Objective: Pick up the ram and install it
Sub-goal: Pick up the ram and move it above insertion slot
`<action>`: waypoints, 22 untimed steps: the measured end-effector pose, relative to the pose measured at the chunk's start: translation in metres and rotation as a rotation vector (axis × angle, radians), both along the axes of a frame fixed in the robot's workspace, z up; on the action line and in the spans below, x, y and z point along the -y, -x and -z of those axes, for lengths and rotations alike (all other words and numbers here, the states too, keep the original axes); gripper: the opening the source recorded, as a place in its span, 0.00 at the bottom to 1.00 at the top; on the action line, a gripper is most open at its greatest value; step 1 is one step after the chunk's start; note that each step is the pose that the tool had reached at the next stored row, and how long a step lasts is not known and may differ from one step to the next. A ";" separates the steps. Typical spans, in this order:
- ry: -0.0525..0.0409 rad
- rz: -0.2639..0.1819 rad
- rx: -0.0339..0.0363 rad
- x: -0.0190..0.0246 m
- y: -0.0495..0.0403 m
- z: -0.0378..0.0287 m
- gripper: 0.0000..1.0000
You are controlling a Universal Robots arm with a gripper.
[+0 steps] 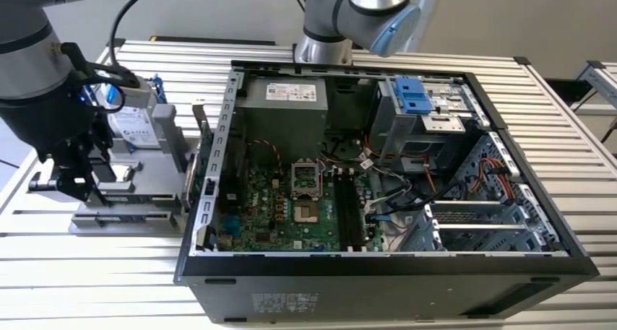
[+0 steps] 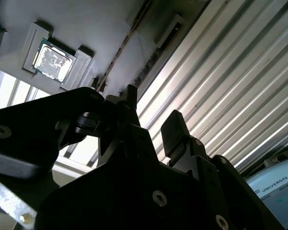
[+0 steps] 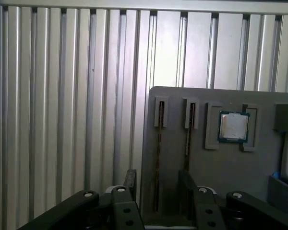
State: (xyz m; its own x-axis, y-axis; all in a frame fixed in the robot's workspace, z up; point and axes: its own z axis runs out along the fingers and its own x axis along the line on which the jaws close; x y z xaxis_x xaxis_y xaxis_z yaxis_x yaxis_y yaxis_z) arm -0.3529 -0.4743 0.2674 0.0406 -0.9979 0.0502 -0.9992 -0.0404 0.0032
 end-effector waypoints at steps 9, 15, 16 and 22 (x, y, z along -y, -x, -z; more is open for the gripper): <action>0.0000 0.000 0.0000 0.0000 0.0000 0.0042 1.00; 0.0000 0.000 0.0000 0.0000 0.0000 0.0067 1.00; 0.0001 0.000 0.0000 0.0000 0.0000 0.0072 1.00; 0.0002 0.000 0.0000 0.0000 0.0000 0.0083 1.00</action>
